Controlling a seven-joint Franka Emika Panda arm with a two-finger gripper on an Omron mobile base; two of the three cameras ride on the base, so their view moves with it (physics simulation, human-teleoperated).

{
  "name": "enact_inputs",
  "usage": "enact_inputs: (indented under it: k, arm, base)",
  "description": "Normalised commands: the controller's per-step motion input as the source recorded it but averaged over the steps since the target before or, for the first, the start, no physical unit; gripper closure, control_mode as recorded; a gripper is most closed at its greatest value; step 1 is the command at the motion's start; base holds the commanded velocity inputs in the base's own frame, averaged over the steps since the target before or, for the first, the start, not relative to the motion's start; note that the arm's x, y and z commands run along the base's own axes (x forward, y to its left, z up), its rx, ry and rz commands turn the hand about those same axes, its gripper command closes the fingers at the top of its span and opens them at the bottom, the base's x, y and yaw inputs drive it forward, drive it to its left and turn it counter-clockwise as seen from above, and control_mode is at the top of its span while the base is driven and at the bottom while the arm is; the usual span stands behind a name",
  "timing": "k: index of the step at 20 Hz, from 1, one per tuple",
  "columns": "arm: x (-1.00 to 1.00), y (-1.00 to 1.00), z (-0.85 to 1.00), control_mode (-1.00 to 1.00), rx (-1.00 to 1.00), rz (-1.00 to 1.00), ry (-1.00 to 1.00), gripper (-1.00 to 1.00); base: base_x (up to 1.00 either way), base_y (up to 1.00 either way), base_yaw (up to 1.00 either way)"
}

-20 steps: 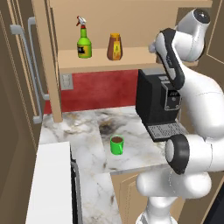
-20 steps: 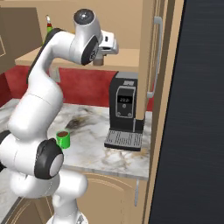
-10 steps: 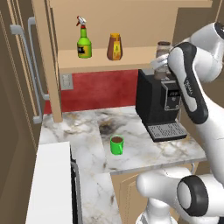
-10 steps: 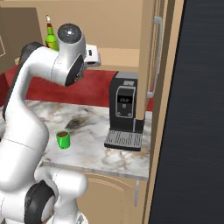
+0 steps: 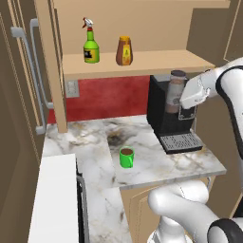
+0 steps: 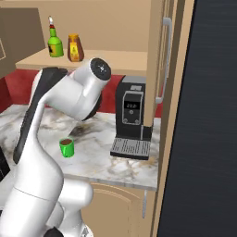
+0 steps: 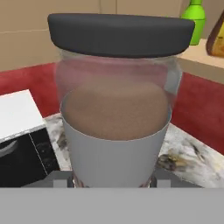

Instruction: Pick the cinnamon and honey bottle from the cabinet and place them next to the mug.

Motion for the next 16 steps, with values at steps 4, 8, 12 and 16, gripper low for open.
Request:
enact_inputs:
  k: [4,8,12,16]
  arm:
    - [-0.07,0.0,-0.62,-1.0,0.04,0.51,-0.02,1.0]
    - [0.32,0.03,-0.39,-1.0,0.0,0.08,0.0,1.0]
    - [0.32,0.01,-0.55,-1.0,0.02,0.0,0.02,1.0]
    - [0.35,0.05,-0.52,-1.0,0.01,0.0,0.07,1.0]
  base:
    - [0.0,0.0,0.0]
    - [0.0,0.0,0.0]
    - [0.0,0.0,0.0]
    - [0.0,0.0,0.0]
